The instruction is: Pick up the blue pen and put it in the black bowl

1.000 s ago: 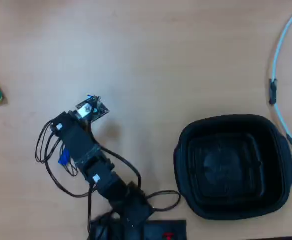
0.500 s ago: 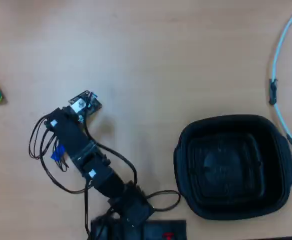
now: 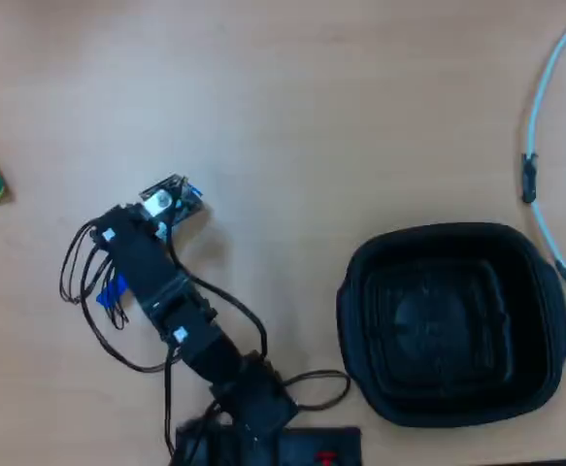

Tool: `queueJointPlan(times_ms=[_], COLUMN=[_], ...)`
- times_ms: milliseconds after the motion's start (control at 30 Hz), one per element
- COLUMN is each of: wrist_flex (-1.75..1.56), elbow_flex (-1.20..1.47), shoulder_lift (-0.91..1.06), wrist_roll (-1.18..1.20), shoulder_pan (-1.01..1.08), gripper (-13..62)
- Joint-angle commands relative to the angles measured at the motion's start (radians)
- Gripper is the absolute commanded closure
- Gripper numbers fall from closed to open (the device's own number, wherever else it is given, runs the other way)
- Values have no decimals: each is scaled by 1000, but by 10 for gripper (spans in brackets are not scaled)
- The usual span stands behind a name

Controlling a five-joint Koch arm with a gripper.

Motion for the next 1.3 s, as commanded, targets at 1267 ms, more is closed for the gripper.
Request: queueJointPlan(times_ms=[1267], wrist_flex=[130], elbow_flex=[-25], shoulder_lift=[614], wrist_roll=[-32], shoulder_pan=[876], gripper=[560])
